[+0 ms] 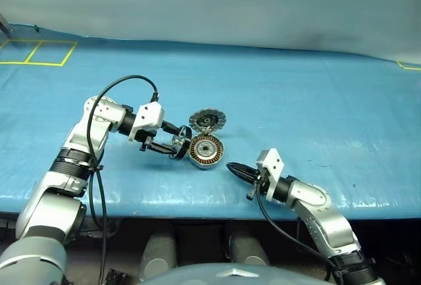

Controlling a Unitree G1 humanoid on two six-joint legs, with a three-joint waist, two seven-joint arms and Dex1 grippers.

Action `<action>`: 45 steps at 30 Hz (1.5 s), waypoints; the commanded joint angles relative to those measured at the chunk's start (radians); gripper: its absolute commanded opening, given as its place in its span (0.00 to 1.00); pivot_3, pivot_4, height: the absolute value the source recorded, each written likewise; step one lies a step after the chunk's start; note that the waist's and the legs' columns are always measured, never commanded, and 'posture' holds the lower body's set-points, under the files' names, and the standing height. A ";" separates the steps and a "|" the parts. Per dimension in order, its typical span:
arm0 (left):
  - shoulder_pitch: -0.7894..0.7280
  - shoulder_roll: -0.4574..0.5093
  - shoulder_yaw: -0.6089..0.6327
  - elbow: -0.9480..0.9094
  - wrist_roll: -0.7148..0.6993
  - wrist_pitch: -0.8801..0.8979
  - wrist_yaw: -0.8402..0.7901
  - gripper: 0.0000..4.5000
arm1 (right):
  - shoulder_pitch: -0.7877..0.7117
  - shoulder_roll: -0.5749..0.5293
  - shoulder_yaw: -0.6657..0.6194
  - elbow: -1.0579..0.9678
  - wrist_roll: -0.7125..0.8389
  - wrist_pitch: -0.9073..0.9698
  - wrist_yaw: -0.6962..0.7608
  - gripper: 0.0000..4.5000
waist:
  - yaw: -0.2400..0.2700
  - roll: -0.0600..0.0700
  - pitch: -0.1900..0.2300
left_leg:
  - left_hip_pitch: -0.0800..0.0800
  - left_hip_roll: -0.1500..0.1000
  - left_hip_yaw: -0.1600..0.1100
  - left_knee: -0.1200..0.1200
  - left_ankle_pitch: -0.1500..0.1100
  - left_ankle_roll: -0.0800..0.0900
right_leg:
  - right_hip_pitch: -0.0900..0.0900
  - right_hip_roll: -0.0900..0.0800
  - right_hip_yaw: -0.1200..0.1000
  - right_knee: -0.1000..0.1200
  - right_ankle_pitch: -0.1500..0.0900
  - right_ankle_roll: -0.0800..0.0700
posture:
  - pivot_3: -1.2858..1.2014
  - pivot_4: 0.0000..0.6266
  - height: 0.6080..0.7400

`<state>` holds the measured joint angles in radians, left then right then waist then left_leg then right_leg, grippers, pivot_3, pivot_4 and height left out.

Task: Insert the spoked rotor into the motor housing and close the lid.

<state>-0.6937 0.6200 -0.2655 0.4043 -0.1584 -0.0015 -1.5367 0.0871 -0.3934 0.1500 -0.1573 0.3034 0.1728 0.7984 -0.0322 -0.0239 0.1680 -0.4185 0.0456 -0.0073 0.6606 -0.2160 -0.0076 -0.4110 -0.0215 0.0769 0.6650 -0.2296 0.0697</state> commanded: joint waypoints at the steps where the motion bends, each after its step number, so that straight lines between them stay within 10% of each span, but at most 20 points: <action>1: -0.055 -0.026 -0.004 0.032 0.014 -0.030 0.000 0.49 | 0.002 0.008 -0.010 0.007 0.018 -0.052 0.024 0.00 | 0.000 0.000 0.000 | 0.000 0.000 0.000 0.000 0.000 0.000 | 0.000 0.000 0.000 0.000 0.000 0.000 | 0.52 0.24 1.00; 32: -0.167 -0.168 -0.056 0.283 0.125 -0.176 0.007 0.49 | 0.033 0.028 -0.007 0.017 -0.021 -0.107 -0.008 0.00 | -0.004 0.000 0.000 | 0.000 0.000 0.000 0.000 0.000 0.000 | 0.000 0.000 0.001 0.000 0.000 0.001 | 0.52 0.24 1.00; 37: -0.168 -0.171 -0.056 0.297 0.140 -0.204 0.032 0.84 | 0.032 0.029 -0.007 0.019 -0.017 -0.109 -0.011 0.00 | -0.003 0.000 0.000 | 0.000 0.000 0.000 0.000 0.000 0.000 | 0.000 0.000 0.001 0.000 0.000 0.000 | 0.52 0.24 1.00; 45: -0.165 -0.166 -0.052 0.291 0.139 -0.213 0.023 0.84 | 0.027 0.030 -0.008 0.023 -0.016 -0.111 -0.009 0.00 | -0.003 0.000 0.000 | 0.001 0.000 0.000 0.000 0.000 0.000 | 0.001 0.000 0.001 0.000 0.000 0.001 | 0.52 0.24 1.00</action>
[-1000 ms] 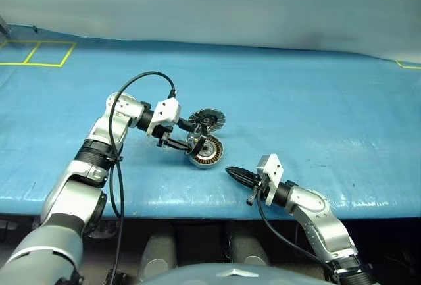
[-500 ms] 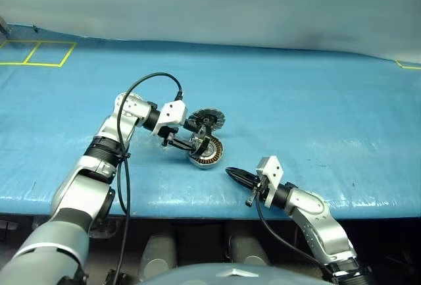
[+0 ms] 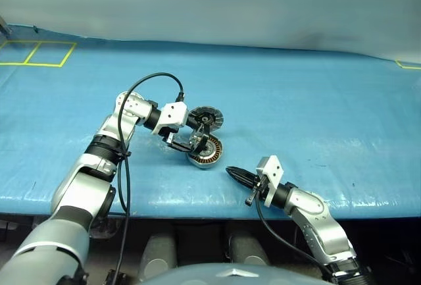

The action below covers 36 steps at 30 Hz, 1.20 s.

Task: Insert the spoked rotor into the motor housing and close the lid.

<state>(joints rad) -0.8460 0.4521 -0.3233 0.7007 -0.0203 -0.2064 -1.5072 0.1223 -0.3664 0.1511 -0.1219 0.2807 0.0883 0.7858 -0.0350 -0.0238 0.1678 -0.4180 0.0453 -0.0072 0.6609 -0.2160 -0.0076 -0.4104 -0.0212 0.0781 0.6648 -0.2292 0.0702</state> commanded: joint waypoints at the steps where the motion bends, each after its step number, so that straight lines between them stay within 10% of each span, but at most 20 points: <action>1: -0.012 0.002 0.006 -0.007 -0.001 -0.009 -0.009 0.84 | -0.009 0.003 -0.009 -0.012 0.007 -0.026 0.003 0.00 | 0.000 0.000 0.000 | 0.000 0.000 0.000 0.000 0.000 0.000 | 0.000 0.000 0.000 0.000 0.000 0.000 | 0.52 0.24 1.00; 36: 0.035 0.036 0.049 -0.157 -0.084 0.090 -0.008 0.84 | -0.029 0.006 -0.007 0.018 0.001 -0.041 0.001 0.00 | 0.000 0.000 0.000 | -0.001 0.000 0.000 0.000 0.000 0.000 | 0.000 0.000 0.000 0.000 0.000 0.000 | 0.52 0.24 1.00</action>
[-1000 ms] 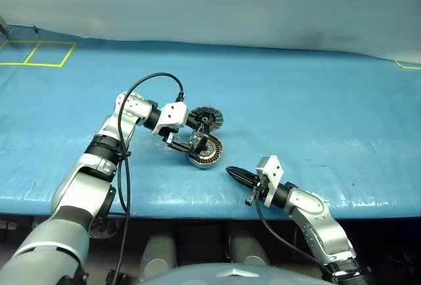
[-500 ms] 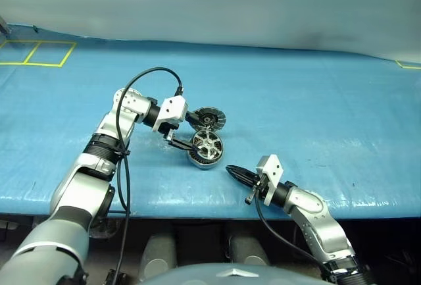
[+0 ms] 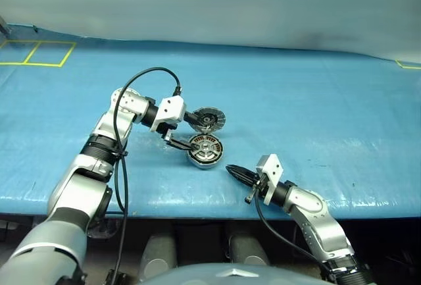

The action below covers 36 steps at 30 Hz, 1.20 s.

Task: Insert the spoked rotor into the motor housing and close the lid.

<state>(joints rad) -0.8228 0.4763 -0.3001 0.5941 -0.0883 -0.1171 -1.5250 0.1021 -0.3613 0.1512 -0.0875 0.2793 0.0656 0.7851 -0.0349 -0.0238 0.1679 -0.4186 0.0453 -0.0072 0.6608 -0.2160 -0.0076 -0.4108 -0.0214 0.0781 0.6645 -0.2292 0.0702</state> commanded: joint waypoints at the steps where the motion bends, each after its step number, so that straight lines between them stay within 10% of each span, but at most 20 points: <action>1: 0.021 0.014 0.026 -0.057 -0.016 -0.001 0.014 0.84 | -0.011 0.001 -0.009 -0.018 0.003 -0.017 0.000 0.00 | 0.000 0.000 0.000 | 0.000 0.000 0.000 0.000 0.000 0.000 | 0.000 0.000 0.000 0.000 0.000 0.000 | 0.52 0.24 1.00; 36: 0.405 0.074 0.144 -0.390 -0.109 0.103 0.259 0.84 | -0.322 0.040 0.147 0.082 -0.085 0.078 0.032 0.00 | 0.002 0.000 0.000 | 0.001 0.000 0.000 -0.001 0.000 0.000 | 0.000 0.000 0.000 0.000 0.000 0.000 | 0.52 0.24 1.00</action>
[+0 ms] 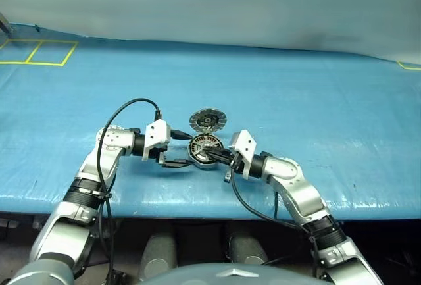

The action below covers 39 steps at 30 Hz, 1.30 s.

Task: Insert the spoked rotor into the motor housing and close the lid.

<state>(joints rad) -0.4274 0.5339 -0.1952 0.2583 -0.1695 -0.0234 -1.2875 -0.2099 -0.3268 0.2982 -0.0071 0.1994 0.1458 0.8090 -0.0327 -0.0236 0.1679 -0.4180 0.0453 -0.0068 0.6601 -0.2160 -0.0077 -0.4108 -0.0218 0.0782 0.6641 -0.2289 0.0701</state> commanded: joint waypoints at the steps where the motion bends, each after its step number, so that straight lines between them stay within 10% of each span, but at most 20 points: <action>1: 0.014 0.020 0.044 -0.058 -0.030 0.011 0.027 0.84 | -0.011 0.008 0.001 0.009 -0.005 -0.002 0.008 0.00 | 0.000 0.000 0.000 | 0.000 0.000 0.000 0.000 0.000 0.000 | 0.000 0.000 0.000 0.000 0.000 0.000 | 0.52 0.24 1.00; 27: 0.126 0.043 0.057 -0.124 -0.048 0.031 0.094 0.84 | 0.018 -0.020 -0.152 -0.156 0.031 0.093 -0.109 0.00 | -0.003 0.000 0.000 | 0.001 0.000 0.001 -0.002 0.000 0.000 | 0.000 0.000 0.000 0.000 0.000 0.000 | 0.52 0.24 1.00; 39: 0.167 0.012 0.073 -0.127 -0.067 0.027 0.150 0.84 | -0.244 0.021 -0.239 0.117 -0.064 0.116 -0.316 0.00 | -0.007 0.001 0.000 | 0.001 0.000 0.002 -0.005 0.000 0.000 | -0.002 0.000 0.001 -0.001 0.000 -0.002 | 0.52 0.24 1.00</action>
<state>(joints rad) -0.2564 0.5504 -0.1450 0.1673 -0.2165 0.0136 -1.1442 -0.4048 -0.3176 0.0850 0.0819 0.0997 0.2835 0.4697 -0.0395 -0.0231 0.1679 -0.4166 0.0457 -0.0044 0.6549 -0.2160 -0.0076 -0.4130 -0.0220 0.0795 0.6632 -0.2276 0.0671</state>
